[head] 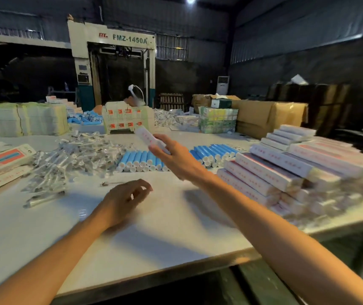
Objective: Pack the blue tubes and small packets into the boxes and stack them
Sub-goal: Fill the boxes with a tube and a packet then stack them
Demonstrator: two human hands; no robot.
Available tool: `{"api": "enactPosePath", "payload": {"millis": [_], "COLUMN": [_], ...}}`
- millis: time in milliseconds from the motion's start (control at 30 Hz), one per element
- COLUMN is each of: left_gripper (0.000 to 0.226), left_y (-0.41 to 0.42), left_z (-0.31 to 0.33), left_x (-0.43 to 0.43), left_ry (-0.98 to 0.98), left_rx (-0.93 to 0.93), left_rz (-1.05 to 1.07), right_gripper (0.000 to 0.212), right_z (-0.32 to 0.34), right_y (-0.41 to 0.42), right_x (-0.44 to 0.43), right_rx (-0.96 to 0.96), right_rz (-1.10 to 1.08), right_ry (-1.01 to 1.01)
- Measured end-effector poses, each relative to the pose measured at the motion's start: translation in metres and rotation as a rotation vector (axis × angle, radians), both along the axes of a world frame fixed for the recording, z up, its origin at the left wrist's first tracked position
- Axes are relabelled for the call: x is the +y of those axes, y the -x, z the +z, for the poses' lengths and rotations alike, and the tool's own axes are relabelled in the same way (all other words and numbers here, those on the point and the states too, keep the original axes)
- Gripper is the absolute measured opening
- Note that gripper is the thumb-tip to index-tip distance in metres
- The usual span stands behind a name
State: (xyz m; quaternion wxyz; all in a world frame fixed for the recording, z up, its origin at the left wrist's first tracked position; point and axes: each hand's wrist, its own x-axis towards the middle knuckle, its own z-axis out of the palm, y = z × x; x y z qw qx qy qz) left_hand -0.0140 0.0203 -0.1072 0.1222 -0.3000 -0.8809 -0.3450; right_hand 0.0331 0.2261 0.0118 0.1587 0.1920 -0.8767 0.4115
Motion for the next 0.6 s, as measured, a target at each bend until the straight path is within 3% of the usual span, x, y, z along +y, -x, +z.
{"api": "enactPosePath", "payload": {"millis": [67, 167, 300, 600], "left_gripper": [0.028, 0.017, 0.035, 0.021], "left_y": [-0.001, 0.0, 0.003, 0.018], "left_z": [-0.001, -0.004, -0.01, -0.022], "left_x": [0.001, -0.001, -0.001, -0.003], "left_ry": [0.165, 0.234, 0.171, 0.211], "left_rx": [0.07, 0.087, 0.042, 0.177], "left_rz": [-0.035, -0.029, -0.014, -0.04], "right_gripper": [0.05, 0.046, 0.044, 0.046], "right_z": [0.032, 0.073, 0.102, 0.069], "right_y": [-0.015, -0.039, -0.068, -0.101], "right_x": [0.03, 0.087, 0.177, 0.322], "right_rx": [0.129, 0.252, 0.183, 0.018], "right_rz": [-0.097, -0.296, -0.569, -1.015], "right_ry": [-0.107, -0.269, -0.466, -0.635]}}
